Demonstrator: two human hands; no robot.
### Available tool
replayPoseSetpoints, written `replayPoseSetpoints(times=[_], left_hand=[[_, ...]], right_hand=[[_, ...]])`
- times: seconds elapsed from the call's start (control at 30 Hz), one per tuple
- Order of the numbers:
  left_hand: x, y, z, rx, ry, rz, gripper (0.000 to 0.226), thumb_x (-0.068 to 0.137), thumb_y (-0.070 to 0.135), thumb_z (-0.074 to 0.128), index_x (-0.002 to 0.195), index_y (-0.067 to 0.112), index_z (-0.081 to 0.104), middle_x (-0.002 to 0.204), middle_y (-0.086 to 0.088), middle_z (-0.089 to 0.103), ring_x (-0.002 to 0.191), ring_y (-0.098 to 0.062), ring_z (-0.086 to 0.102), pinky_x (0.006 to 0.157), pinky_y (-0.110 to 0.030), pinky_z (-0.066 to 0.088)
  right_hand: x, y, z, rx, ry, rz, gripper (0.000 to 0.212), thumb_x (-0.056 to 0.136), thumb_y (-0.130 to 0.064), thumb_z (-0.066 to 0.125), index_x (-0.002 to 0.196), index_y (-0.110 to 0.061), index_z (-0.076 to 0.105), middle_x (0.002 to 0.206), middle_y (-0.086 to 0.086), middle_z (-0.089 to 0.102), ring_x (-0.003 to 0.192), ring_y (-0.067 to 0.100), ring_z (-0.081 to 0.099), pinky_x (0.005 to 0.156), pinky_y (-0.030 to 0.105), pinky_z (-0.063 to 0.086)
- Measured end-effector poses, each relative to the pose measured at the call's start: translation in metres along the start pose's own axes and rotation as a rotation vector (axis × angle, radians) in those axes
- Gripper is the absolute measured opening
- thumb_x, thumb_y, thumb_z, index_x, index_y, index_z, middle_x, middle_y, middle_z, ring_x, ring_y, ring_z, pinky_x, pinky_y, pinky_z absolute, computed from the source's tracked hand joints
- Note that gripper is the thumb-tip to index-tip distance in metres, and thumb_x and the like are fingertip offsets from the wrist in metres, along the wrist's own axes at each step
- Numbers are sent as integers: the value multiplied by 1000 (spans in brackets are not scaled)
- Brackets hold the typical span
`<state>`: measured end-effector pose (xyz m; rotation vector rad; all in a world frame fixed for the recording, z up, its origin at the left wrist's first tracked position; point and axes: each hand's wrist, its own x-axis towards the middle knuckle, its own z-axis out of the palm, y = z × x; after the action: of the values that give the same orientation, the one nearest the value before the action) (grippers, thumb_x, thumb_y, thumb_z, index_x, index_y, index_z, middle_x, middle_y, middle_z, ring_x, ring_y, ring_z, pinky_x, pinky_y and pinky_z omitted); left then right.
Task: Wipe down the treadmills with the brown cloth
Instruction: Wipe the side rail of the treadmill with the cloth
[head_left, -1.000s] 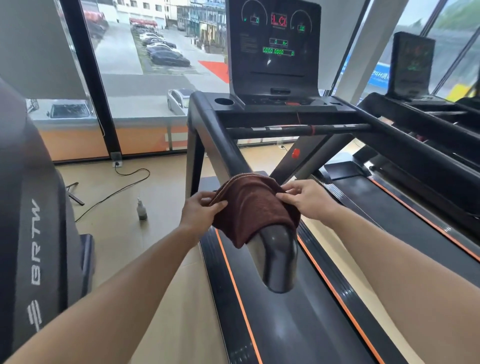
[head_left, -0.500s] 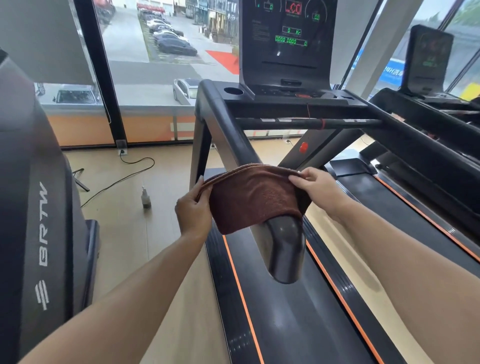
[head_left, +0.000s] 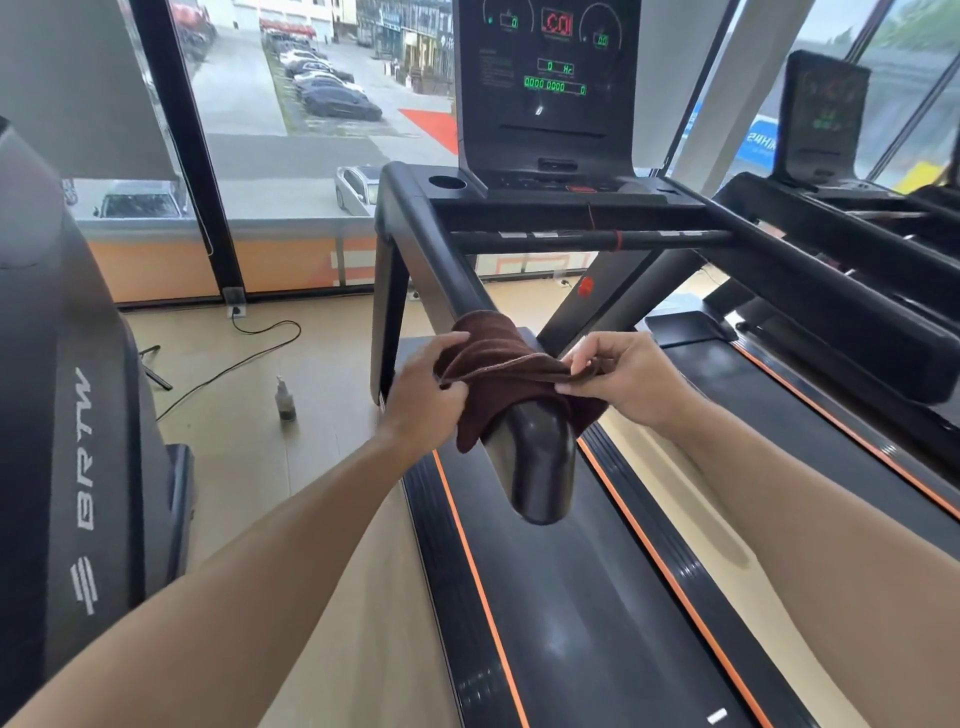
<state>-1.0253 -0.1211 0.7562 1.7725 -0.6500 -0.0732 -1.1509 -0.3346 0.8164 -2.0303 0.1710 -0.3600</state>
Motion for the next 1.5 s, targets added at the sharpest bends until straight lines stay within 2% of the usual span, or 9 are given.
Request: replayPoseSetpoints(times=[0.2,0.3,0.47,0.67,1.0,1.13,1.23,1.37,1.5], left_hand=[[-16,4,14,75,-33,198,30,88,9,71,115,22,67,133,10,59,128,-15,52,110,-32,42],[-18,7,13,94,-26,212,16,94,17,70,107,23,64,132,8,61,126,-17,53,110,-39,43],[-22,16,15,69,-18,255,3,105,29,49,102,28,50,116,4,69,107,-18,65,94,-47,53],[-36,18,15,207,-120,342,49,76,66,73,111,32,62,103,18,56,98,-12,59,88,-43,54],[-32,57,-50,-388,-1267,-167,23,96,0,58,115,-1,70,113,-17,72,103,-31,70,95,-40,56],[-20,68,-46,-419,-899,-236,28,99,-2,53,119,7,70,111,-12,74,98,-23,72,84,-29,57],[6,70,-33,-214,-510,-169,25,99,4,59,119,15,69,108,-5,74,97,-22,70,90,-38,59],[18,55,0,133,195,-65,47,90,11,63,135,24,57,133,0,57,126,-17,52,114,-37,39],[-23,34,63,-343,-11,-337,52,108,36,42,157,41,27,162,4,30,149,-17,29,123,-38,22]], right_hand=[[-19,-7,5,-128,-5,142,43,81,-11,87,118,-26,69,79,0,65,68,8,62,64,22,52],[-23,-17,11,-230,18,197,13,85,-29,84,94,-24,76,81,9,73,68,11,66,67,34,59],[-24,-28,16,-200,182,111,19,96,-43,68,87,-28,61,81,4,73,73,17,64,72,40,54],[-23,-57,23,32,188,141,19,93,-40,71,88,-25,61,84,2,67,77,17,64,72,42,55],[-41,-120,-13,138,-465,304,22,83,-27,71,94,-10,62,90,12,66,77,19,65,70,31,60],[-24,-123,-32,-91,-317,296,33,87,-28,74,106,-3,65,103,19,71,89,27,66,87,45,57],[5,-103,-28,-367,79,230,30,93,-34,75,113,-13,68,116,13,73,102,26,68,95,44,54],[17,-47,14,-885,222,208,66,99,-57,55,153,-21,41,157,13,37,145,32,32,119,43,27],[3,-4,67,-311,-26,403,55,107,-51,37,157,-27,38,156,3,48,144,23,43,114,33,30]])
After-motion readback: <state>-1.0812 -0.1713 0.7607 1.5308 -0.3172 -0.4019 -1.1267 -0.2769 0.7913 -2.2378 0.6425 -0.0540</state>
